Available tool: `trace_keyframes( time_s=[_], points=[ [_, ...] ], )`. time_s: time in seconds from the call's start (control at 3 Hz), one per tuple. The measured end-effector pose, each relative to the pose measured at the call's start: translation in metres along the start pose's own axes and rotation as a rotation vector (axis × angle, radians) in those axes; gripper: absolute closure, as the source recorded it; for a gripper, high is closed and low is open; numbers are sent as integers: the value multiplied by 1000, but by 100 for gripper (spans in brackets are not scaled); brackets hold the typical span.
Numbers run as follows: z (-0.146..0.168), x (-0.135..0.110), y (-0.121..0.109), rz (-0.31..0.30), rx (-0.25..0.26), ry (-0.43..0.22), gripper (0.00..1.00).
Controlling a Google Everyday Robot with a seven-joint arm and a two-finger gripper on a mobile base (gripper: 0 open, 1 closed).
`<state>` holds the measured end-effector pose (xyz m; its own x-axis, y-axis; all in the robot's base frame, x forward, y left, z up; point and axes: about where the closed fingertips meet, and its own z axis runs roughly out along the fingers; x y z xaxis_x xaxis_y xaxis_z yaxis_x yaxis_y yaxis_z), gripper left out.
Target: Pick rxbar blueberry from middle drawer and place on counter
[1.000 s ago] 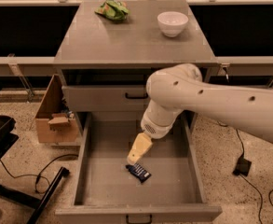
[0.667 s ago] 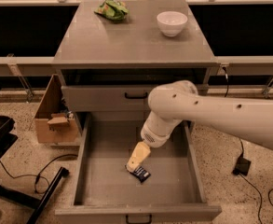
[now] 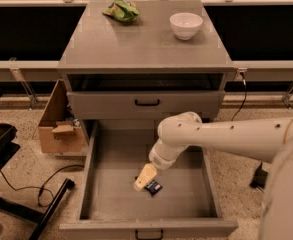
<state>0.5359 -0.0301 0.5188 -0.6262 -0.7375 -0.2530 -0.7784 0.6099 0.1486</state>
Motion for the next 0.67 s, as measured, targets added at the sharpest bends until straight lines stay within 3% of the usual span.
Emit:
trace_keyframes(
  time_s=[0.67],
  points=[
    [87, 6, -33, 41, -4, 35, 0]
  ],
)
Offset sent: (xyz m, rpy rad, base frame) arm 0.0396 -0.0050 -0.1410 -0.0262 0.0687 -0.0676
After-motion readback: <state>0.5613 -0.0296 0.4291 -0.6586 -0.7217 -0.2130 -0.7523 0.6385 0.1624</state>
